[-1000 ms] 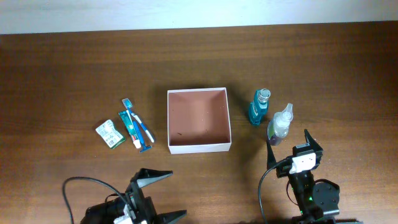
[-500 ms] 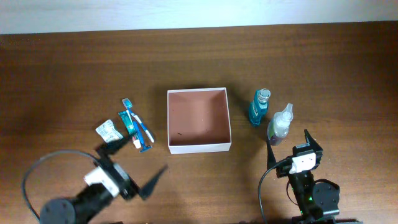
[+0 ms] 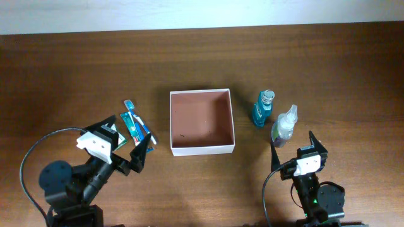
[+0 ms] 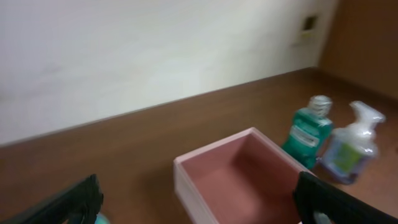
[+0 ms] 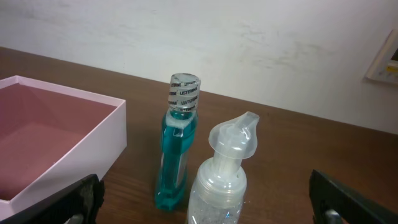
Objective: Pack container
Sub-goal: 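Move the left gripper over the green toothpaste tube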
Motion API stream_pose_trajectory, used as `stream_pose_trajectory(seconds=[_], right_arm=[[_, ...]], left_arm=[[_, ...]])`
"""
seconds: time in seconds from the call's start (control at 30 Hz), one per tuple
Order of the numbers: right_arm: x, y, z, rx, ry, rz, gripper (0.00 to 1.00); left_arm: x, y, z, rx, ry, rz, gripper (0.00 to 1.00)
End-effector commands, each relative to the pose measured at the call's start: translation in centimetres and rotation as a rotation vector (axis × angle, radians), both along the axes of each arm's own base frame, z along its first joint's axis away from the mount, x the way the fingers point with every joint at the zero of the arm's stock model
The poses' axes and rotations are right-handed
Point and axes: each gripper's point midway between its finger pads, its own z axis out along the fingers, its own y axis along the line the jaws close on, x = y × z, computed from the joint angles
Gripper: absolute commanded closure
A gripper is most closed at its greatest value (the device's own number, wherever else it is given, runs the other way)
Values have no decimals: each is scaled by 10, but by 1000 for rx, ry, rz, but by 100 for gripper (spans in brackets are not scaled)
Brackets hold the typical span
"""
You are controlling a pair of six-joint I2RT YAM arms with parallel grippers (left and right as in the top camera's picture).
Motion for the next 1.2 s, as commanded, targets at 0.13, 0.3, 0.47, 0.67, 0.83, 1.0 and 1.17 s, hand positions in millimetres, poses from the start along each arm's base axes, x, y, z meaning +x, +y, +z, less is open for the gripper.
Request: stream_pose_trajectory(seconds=[0.13, 0.3, 0.47, 0.67, 0.83, 1.0, 1.17], right_arm=[[0, 0, -2, -5, 3, -1, 2], [0, 0, -2, -5, 3, -1, 2], [0, 0, -2, -4, 3, -1, 2], [0, 0, -2, -5, 3, -1, 2], [0, 0, -2, -4, 3, -1, 1], [0, 0, -2, -5, 3, -1, 2], [0, 0, -2, -4, 3, -1, 2]], left_arm=[[11, 76, -44, -83, 242, 498, 1], [12, 90, -72, -82, 361, 587, 1], [28, 97, -75, -93, 492, 618, 1], [52, 89, -59, -86, 715, 561, 1], [72, 45, -69, -170, 838, 335, 1], [78, 42, -92, -177, 916, 319, 1], [76, 42, -115, -178, 1011, 323, 8]])
